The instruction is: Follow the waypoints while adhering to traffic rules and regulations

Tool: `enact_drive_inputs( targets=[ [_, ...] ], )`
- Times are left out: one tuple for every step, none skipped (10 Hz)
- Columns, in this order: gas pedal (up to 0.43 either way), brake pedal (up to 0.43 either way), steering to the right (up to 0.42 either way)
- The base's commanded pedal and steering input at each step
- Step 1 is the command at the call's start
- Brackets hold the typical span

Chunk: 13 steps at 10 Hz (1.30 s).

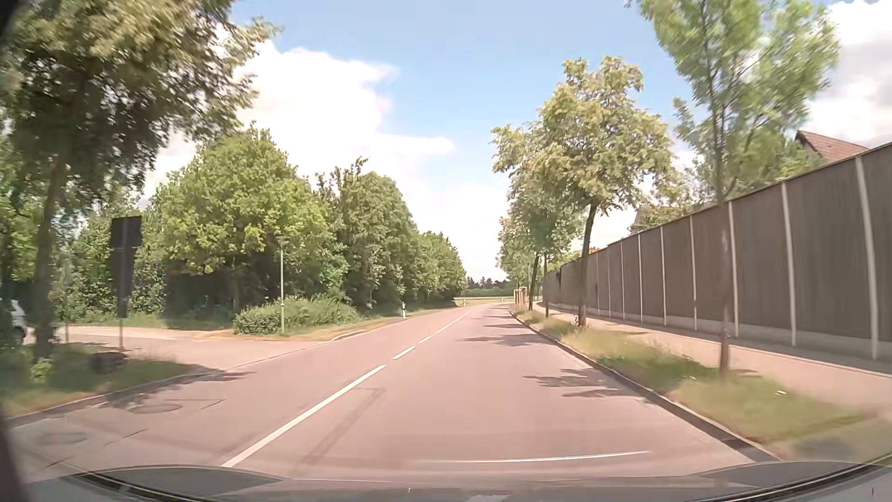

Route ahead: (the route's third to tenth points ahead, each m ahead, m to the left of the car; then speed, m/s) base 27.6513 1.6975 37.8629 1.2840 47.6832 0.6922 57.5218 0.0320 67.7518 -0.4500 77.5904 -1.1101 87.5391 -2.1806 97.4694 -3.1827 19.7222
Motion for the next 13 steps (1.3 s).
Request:
enact_drive_inputs(
  targets=[
    [0.52, 0.012, 0.001],
    [0.52, 0.012, 0.001],
    [0.52, 0.006, 0.001],
    [0.512, 0.012, 0.001],
    [0.5, 0.012, 0.001],
    [0.461, 0.012, 0.001],
    [0.441, 0.012, 0.001],
    [0.421, 0.012, 0.001],
    [0.398, 0.012, 0.001],
    [0.378, 0.006, 0.001],
    [0.37, 0.012, 0.001],
    [0.35, 0.012, 0.002],
    [0.331, 0.012, 0.003]
  ],
)
